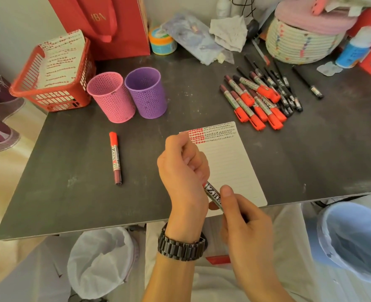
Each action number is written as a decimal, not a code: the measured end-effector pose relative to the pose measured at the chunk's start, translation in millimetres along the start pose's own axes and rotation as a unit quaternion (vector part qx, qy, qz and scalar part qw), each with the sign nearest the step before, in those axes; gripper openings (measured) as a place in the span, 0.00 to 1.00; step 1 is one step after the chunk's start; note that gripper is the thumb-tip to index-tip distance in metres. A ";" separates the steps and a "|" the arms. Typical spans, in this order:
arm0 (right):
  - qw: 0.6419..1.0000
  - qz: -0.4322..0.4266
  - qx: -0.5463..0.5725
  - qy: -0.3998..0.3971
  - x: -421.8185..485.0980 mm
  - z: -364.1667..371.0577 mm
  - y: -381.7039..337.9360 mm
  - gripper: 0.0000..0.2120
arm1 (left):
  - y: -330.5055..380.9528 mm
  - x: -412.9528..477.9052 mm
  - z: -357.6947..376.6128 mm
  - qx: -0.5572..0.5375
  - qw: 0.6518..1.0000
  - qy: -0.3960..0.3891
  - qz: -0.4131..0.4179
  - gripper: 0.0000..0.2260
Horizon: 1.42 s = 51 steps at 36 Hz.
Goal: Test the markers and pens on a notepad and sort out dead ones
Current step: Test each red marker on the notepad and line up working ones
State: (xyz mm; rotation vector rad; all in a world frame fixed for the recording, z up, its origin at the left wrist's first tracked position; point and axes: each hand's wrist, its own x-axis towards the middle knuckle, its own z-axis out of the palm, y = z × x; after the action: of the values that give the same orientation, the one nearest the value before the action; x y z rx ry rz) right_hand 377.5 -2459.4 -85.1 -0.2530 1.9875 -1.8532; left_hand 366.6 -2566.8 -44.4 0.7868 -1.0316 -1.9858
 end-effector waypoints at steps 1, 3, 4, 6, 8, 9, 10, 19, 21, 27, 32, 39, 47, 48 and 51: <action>1.000 -0.011 -0.013 -0.007 2.9 -1.0 -0.7 0.19 | 0.7 2.6 -1.9 -0.002 1.000 0.001 -0.002 0.17; 0.998 -0.037 -0.051 -0.026 10.7 -5.0 -3.0 0.19 | 2.0 7.4 -6.8 -0.005 1.000 0.000 -0.014 0.18; 0.995 -0.047 -0.075 -0.038 15.8 -7.8 -4.9 0.19 | 2.4 9.4 -10.0 -0.002 1.000 -0.007 -0.021 0.18; 0.987 -0.067 -0.127 -0.068 26.7 -14.7 -8.9 0.19 | 2.0 11.2 -18.6 0.057 0.998 -0.040 -0.011 0.18; 0.976 -0.081 -0.173 -0.101 36.9 -22.0 -14.6 0.19 | 1.4 10.0 -29.8 0.154 0.984 -0.083 0.025 0.18; 0.971 -0.086 -0.191 -0.118 41.8 -25.3 -17.1 0.18 | 1.0 9.2 -36.7 0.197 0.974 -0.104 0.039 0.17; 0.966 -0.092 -0.203 -0.134 46.2 -28.3 -19.4 0.15 | 0.6 8.4 -44.4 0.243 0.960 -0.127 0.049 0.16; 0.914 -0.064 -0.305 -0.261 81.2 -14.3 -31.7 0.08 | 16.7 5.4 -111.0 0.527 0.818 -0.230 0.038 0.14; 0.901 -0.045 -0.321 -0.287 87.1 0.1 -30.4 0.09 | 24.2 4.9 -123.6 0.564 0.795 -0.220 0.048 0.16; 0.904 -0.096 -0.295 -0.293 93.5 39.3 -29.1 0.05 | 42.2 7.3 -155.1 0.562 0.810 -0.138 0.094 0.15; 0.891 -0.128 -0.283 -0.330 90.8 65.1 -33.2 0.06 | 51.4 16.8 -171.6 0.430 0.897 -0.039 0.090 0.09; 0.828 -0.138 -0.415 -0.351 92.6 97.8 -28.9 0.03 | 53.1 63.3 -170.6 0.441 0.887 0.035 0.129 0.13; 0.880 -0.102 -0.384 -0.259 100.1 127.7 -22.9 0.05 | 42.7 103.9 -180.4 0.627 0.762 0.102 0.123 0.18; 0.878 -0.097 -0.389 -0.261 102.2 131.6 -24.0 0.05 | 42.0 105.0 -182.4 0.641 0.752 0.097 0.117 0.18; 0.862 -0.086 -0.414 -0.278 107.4 144.5 -24.9 0.06 | 39.1 102.0 -185.3 0.671 0.724 0.093 0.132 0.18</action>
State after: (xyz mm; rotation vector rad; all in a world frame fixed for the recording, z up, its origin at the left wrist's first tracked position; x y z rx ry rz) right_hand 336.9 -2636.6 -83.6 -1.0962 2.2119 -0.7248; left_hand 470.2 -2740.0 -118.7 1.3749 -2.2796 -0.5925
